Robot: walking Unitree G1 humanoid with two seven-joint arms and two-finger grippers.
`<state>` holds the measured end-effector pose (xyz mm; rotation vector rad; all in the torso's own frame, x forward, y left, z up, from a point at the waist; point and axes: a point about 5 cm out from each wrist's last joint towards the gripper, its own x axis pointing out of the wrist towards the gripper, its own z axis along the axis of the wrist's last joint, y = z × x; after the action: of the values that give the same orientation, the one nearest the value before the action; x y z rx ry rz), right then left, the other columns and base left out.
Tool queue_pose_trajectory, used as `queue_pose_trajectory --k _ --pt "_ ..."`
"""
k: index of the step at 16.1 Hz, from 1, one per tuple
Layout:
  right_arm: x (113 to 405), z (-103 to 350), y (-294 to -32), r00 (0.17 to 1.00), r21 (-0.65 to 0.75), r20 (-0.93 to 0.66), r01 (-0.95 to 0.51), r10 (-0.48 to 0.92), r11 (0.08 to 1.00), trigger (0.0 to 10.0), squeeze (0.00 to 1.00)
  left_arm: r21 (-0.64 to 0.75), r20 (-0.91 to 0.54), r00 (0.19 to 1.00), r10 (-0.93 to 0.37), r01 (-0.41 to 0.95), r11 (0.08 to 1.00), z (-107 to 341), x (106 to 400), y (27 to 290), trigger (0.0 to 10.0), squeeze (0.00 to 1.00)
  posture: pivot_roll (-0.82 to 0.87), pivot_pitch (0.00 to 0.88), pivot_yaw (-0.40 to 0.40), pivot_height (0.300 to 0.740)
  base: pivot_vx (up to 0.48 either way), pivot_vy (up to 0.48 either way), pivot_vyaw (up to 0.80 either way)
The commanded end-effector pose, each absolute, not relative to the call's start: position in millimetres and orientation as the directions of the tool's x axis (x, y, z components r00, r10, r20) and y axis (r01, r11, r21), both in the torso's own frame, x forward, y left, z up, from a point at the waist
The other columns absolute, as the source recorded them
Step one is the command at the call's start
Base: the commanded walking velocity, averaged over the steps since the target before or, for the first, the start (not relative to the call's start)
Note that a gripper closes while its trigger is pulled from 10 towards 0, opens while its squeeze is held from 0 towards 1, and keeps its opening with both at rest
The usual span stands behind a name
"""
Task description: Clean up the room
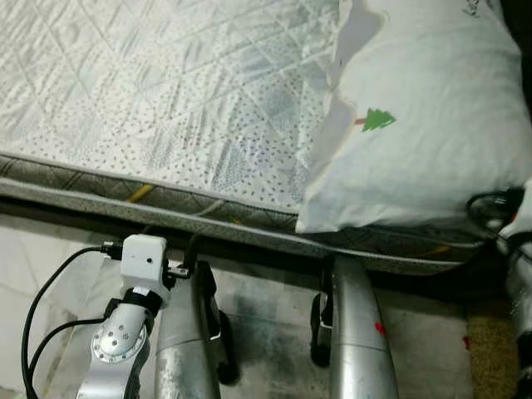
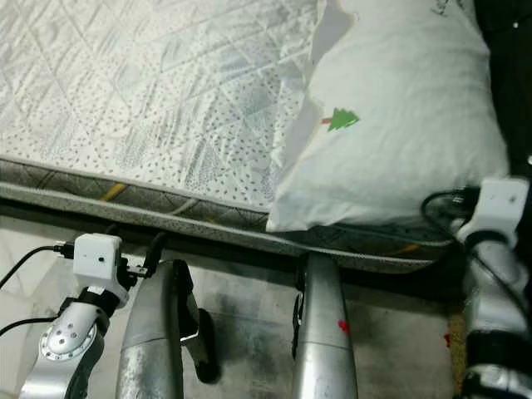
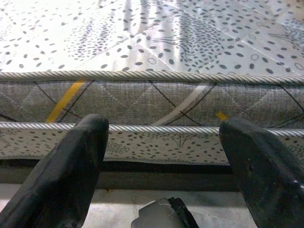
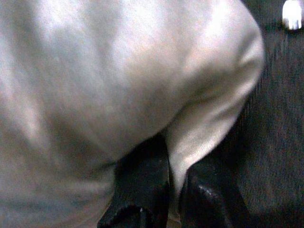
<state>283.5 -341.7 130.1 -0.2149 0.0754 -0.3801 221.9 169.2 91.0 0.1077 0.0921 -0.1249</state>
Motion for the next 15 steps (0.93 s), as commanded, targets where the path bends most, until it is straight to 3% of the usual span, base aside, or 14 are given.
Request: queue_pose_trajectory --k 1,2,3,4,5,9,11,15 --pt "273 126 -351 0.897 -0.204 -0.046 0.423 -0.44 0.883 0.0 0.0 0.105 -0.126 0.985 -0.119 0.132 0.986 85 218 171 10.0 0.0 -0.02 0.241 -0.005 0.552 0.0 0.0 0.0" --pt "276 122 -342 0.905 -0.181 -0.056 0.407 -0.422 0.895 2.0 0.0 0.107 -0.126 0.984 -0.125 0.139 0.984 85 219 170 10.0 0.0 -0.02 0.239 -0.003 0.552 0.0 0.0 0.0" --pt "279 124 -339 0.909 -0.182 -0.051 0.4 -0.414 0.898 8.7 0.0 0.108 -0.125 0.984 -0.125 0.139 0.984 85 219 170 10.0 0.0 -0.02 0.238 -0.001 0.552 0.0 0.0 0.0" --pt "283 126 -335 0.916 -0.163 -0.043 0.388 -0.399 0.907 10.0 0.0 0.108 -0.124 0.984 -0.125 0.138 0.984 85 220 170 10.0 0.0 -0.02 0.235 -0.001 0.552 0.0 0.0 0.0" --pt "285 129 -331 0.92 -0.149 -0.025 0.383 -0.39 0.912 10.0 1.0 0.11 -0.122 0.985 -0.125 0.139 0.984 85 220 171 10.0 0.0 -0.02 0.234 -0.001 0.552 0.0 0.0 0.0" --pt "285 146 -332 0.91 -0.209 0.028 0.409 -0.413 0.888 10.0 1.0 0.106 -0.141 0.982 -0.127 0.142 0.984 80 215 170 10.0 0.0 -0.02 0.22 -0.007 0.552 0.0 0.0 0.0" --pt "273 147 -339 0.892 -0.204 0.036 0.448 -0.451 0.87 10.0 1.0 0.099 -0.141 0.982 -0.126 0.14 0.985 80 216 170 10.0 0.0 -0.02 0.219 -0.009 0.552 0.0 0.0 0.0" --pt "242 119 -327 0.896 -0.225 -0.038 0.424 -0.443 0.877 10.0 1.0 0.095 -0.151 0.981 -0.125 0.14 0.986 78 214 170 10.0 0.0 -0.03 0.23 -0.005 0.552 0.0 0.0 0.0"
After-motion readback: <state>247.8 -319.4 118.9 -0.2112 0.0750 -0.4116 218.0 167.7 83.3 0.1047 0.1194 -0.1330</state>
